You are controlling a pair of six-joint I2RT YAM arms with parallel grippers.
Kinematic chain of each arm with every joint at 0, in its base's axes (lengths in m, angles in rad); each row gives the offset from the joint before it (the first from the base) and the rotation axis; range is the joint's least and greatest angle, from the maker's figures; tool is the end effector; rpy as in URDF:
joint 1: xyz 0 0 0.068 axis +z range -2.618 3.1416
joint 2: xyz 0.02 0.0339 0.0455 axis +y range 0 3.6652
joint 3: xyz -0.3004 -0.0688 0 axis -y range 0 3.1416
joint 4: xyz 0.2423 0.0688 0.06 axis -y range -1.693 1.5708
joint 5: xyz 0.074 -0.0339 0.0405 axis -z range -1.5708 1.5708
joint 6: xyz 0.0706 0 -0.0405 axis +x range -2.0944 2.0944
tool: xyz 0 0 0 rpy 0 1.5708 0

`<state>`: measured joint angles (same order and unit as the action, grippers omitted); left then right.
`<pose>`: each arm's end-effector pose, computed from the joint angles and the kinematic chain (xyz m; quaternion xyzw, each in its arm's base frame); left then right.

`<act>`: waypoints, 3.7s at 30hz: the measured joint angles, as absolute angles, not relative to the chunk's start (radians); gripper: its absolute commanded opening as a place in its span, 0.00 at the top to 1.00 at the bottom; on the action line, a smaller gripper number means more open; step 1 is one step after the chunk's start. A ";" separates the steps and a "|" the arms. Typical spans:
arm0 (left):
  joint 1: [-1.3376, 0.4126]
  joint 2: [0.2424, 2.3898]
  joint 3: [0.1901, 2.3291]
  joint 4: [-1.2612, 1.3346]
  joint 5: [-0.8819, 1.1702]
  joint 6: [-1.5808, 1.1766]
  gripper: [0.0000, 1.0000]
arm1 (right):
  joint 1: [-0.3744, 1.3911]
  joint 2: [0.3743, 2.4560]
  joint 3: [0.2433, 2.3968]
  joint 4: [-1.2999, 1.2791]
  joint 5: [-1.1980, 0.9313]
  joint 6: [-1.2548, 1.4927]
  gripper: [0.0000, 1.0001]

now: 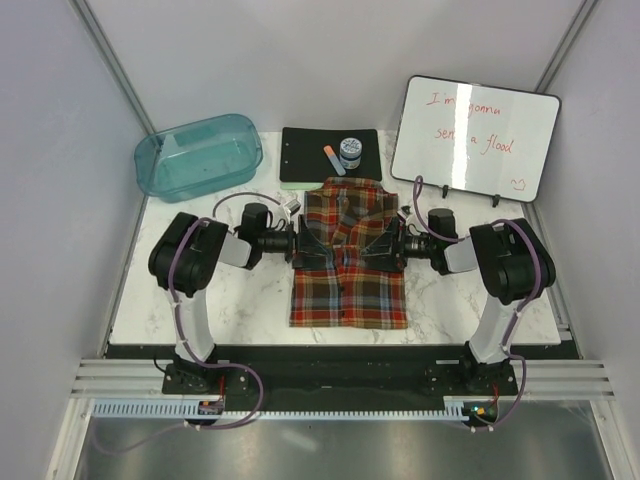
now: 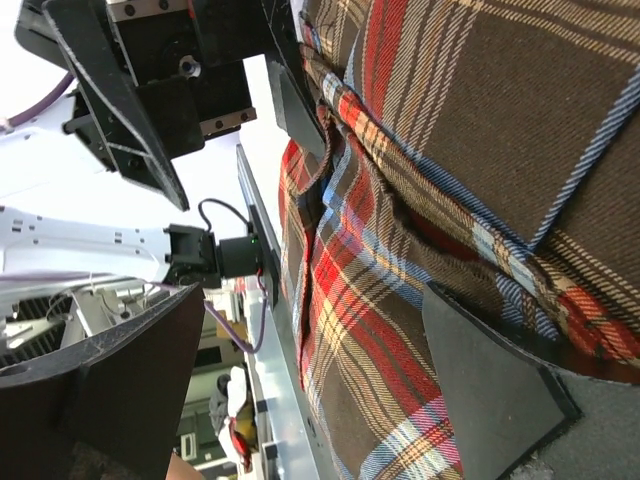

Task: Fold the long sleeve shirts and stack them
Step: Fold the shirt

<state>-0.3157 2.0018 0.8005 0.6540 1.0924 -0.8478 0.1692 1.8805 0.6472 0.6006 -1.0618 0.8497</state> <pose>0.3417 -0.1775 0.1267 0.0495 0.7857 -0.6083 0.1008 0.3206 0.1173 0.1267 0.0410 0.8015 0.5844 0.1201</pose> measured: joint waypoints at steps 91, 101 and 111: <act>-1.306 1.185 1.025 -0.698 0.335 0.435 0.98 | 0.395 2.070 1.431 -0.271 -0.752 -0.083 0.53; -0.992 1.439 1.218 -0.748 0.459 0.624 0.98 | 0.395 2.088 1.341 -0.278 -0.787 -0.129 0.66; -0.724 1.793 1.470 -0.746 0.519 0.862 0.98 | 0.394 2.088 1.339 -0.299 -0.827 -0.163 0.68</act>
<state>-0.7242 1.7927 1.4696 -0.7460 0.5194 0.8623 0.3943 2.0884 1.3392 -0.2993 -0.8268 -0.1635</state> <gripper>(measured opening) 0.047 0.323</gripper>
